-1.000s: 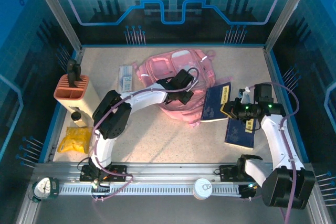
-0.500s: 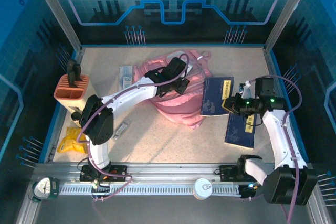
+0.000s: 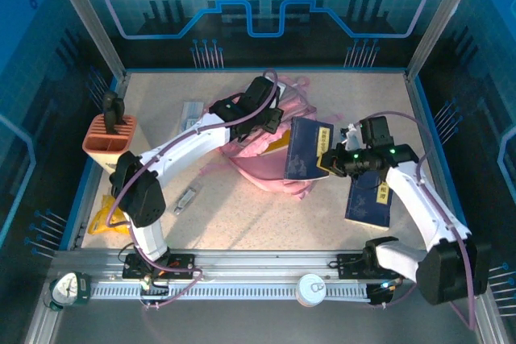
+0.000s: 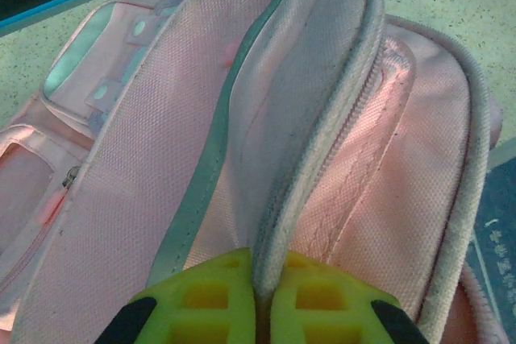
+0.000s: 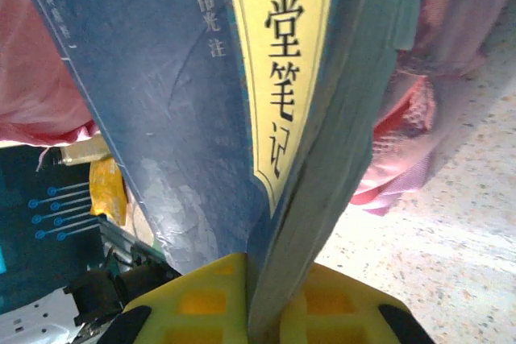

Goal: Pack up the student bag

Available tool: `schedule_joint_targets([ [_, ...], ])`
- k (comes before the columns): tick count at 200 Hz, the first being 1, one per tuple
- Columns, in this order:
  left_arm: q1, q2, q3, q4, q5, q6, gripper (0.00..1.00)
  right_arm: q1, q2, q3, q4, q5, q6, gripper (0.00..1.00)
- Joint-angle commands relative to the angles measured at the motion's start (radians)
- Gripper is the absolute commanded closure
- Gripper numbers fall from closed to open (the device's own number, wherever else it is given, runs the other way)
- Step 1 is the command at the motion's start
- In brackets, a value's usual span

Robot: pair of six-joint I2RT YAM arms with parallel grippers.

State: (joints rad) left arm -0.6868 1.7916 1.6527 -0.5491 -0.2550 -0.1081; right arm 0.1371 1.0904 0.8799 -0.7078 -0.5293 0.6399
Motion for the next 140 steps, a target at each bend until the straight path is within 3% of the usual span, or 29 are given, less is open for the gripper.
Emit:
schedule_joint_targets([
  [1, 0.009, -0.071, 0.061, 0.109, 0.039, -0.042, 1.0, -0.089, -0.091, -0.039, -0.043, 0.002, -0.012, 1.0],
  [19, 0.015, -0.062, 0.064, 0.111, 0.045, -0.051, 1.0, -0.161, -0.11, -0.039, -0.111, 0.014, -0.068, 1.0],
  [42, 0.016, -0.061, 0.073, 0.108, 0.067, -0.058, 1.0, -0.169, -0.126, -0.056, -0.146, 0.053, -0.105, 1.0],
  [75, 0.017, -0.061, 0.078, 0.096, 0.074, -0.061, 1.0, -0.124, -0.11, -0.085, -0.095, 0.023, -0.071, 1.0],
  [112, 0.02, -0.069, 0.085, 0.089, 0.065, -0.074, 1.0, -0.053, -0.104, -0.037, -0.144, 0.099, -0.059, 1.0],
  [140, 0.02, -0.078, 0.059, 0.133, 0.115, -0.06, 1.0, -0.024, -0.115, -0.123, 0.078, -0.052, 0.039, 1.0],
])
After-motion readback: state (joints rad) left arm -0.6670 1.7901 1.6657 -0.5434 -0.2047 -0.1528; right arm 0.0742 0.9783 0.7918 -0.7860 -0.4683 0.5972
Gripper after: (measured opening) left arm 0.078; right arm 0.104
